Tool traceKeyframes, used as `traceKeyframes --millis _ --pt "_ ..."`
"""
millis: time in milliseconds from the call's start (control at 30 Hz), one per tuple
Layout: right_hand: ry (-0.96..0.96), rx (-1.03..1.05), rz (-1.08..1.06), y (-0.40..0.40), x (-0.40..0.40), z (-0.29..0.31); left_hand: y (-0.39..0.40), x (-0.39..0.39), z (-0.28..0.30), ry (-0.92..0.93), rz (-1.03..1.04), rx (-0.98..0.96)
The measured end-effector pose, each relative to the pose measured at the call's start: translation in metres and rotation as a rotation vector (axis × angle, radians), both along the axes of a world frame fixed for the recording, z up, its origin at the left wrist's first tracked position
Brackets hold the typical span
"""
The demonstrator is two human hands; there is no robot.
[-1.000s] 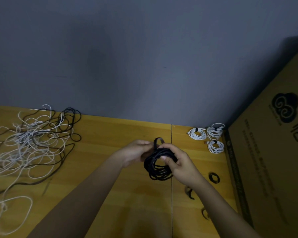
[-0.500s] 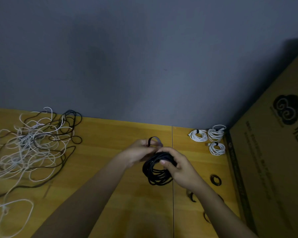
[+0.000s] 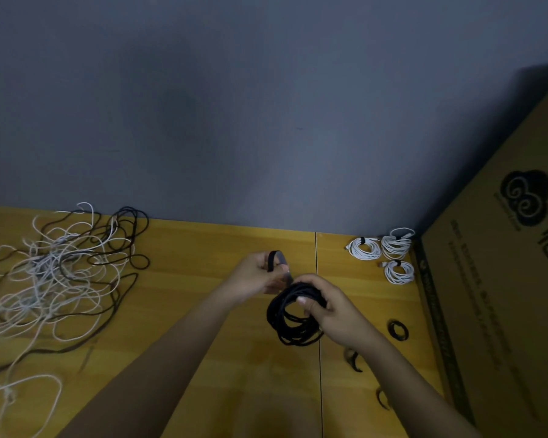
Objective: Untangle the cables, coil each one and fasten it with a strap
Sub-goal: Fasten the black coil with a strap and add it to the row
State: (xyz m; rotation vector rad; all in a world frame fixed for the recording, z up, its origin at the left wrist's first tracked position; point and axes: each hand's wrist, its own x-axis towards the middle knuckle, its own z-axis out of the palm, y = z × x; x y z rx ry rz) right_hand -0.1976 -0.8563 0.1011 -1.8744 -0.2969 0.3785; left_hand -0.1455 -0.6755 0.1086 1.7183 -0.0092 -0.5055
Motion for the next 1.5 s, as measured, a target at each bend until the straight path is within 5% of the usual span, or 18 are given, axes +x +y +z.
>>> traceKeyframes --millis 233,667,933,1267,1367,1500 --pt "0.046 -0.024 -0.023 -0.003 0.004 -0.006 -0.002 -0.006 0.003 -0.181 -0.187 0.258" --pt "0.000 -0.001 -0.079 0.005 -0.003 -0.012 -0.001 -0.013 0.000 -0.063 -0.138 0.207" --pt "-0.091 -0.078 -0.170 0.009 -0.003 -0.017 0.003 -0.017 0.009 0.215 -0.103 -0.129" --pt "-0.026 -0.126 -0.144 0.007 -0.004 -0.024 -0.004 -0.025 0.011 0.154 -0.136 -0.064" --pt "-0.165 -0.038 -0.271 0.006 -0.009 -0.024 -0.008 -0.026 0.009 0.128 -0.091 -0.075" --pt "-0.582 -0.233 -0.469 0.003 -0.015 -0.030 -0.014 -0.030 0.005 0.098 -0.043 -0.040"
